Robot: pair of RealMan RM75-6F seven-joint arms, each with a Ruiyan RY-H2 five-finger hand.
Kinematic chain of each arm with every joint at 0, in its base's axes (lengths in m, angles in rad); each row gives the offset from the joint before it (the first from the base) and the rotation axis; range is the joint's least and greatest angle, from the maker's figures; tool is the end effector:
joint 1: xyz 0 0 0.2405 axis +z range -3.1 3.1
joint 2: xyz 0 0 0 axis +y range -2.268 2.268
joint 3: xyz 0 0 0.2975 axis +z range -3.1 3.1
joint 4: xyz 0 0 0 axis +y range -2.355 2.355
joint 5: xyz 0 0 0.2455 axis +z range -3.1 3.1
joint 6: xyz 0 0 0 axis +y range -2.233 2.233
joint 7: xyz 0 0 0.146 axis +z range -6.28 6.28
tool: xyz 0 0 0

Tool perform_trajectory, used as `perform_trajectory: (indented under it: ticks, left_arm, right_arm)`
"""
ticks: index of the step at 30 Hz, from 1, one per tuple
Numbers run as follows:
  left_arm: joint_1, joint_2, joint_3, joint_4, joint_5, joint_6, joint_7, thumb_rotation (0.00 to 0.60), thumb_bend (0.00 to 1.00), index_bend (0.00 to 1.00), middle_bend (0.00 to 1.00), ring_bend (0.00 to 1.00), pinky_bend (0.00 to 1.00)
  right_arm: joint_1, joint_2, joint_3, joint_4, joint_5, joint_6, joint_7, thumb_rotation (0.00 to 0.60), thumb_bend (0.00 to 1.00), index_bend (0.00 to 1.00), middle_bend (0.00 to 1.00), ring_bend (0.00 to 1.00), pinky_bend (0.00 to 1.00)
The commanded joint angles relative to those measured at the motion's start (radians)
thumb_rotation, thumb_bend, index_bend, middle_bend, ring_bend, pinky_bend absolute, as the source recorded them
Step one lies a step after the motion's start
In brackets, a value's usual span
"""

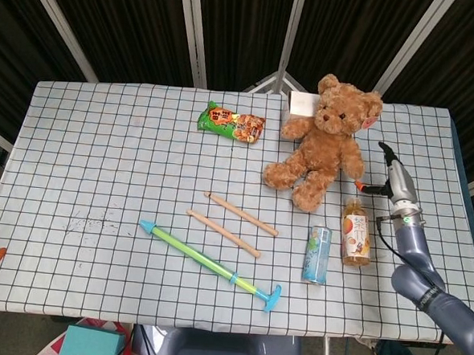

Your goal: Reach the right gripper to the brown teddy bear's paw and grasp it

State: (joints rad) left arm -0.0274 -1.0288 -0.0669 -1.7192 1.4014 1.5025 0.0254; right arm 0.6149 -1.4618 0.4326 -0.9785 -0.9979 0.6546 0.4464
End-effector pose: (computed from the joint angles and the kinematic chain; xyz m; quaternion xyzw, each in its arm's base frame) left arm -0.3657 0.1705 0.1762 -0.5488 -0.4121 -0.3634 0.6300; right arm -0.3519 -0.4716 0.0840 0.4199 -0.6261 0.4515 0.4773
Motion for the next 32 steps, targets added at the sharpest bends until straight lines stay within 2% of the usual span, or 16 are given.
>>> perform_trajectory:
  ticks: [1,4,7,10,13,16,20,24,32]
  left_arm:
    - [0.0,0.003,0.003,0.0,0.007,0.001,-0.008,0.6,0.31,0.23,0.0,0.0,0.12]
    - [0.002,0.006,0.006,0.001,0.017,0.002,-0.017,0.6,0.31,0.23,0.0,0.0,0.12]
    - [0.004,0.008,0.01,0.002,0.027,0.006,-0.025,0.6,0.31,0.23,0.0,0.0,0.12]
    - [0.005,0.01,0.015,0.002,0.038,0.009,-0.03,0.6,0.31,0.23,0.0,0.0,0.12]
    - [0.006,0.011,0.021,0.002,0.052,0.011,-0.035,0.6,0.31,0.23,0.0,0.0,0.12]
    - [0.008,0.012,0.026,0.0,0.064,0.015,-0.039,0.6,0.31,0.23,0.0,0.0,0.12]
    - [0.007,0.01,0.028,0.0,0.074,0.019,-0.043,0.6,0.31,0.23,0.0,0.0,0.12]
    - [0.001,0.007,0.027,0.0,0.077,0.012,-0.035,0.6,0.31,0.23,0.0,0.0,0.12]
    - [-0.005,0.005,0.036,0.004,0.099,0.007,-0.033,0.6,0.31,0.23,0.0,0.0,0.12]
  right_arm:
    - [-0.121,0.11,-0.05,-0.138,-0.074,0.125,0.004,0.6,0.24,0.0,0.06,0.04,0.0]
    - [-0.235,0.194,-0.115,-0.281,-0.15,0.264,-0.03,0.6,0.24,0.0,0.07,0.05,0.0]
    - [-0.357,0.277,-0.227,-0.422,-0.231,0.397,-0.148,0.6,0.24,0.0,0.08,0.05,0.0]
    - [-0.438,0.297,-0.3,-0.491,-0.303,0.528,-0.254,0.6,0.24,0.0,0.08,0.05,0.0]
    - [-0.503,0.279,-0.347,-0.486,-0.386,0.677,-0.345,0.6,0.24,0.0,0.09,0.05,0.0]
    - [-0.528,0.272,-0.37,-0.452,-0.456,0.765,-0.411,0.6,0.24,0.0,0.09,0.05,0.0]
    - [-0.555,0.272,-0.374,-0.434,-0.505,0.858,-0.471,0.6,0.24,0.0,0.09,0.06,0.0]
    - [-0.567,0.278,-0.378,-0.43,-0.52,0.887,-0.493,0.6,0.24,0.0,0.09,0.05,0.0]
    - [-0.566,0.28,-0.39,-0.438,-0.522,0.865,-0.497,0.6,0.24,0.0,0.09,0.05,0.0]
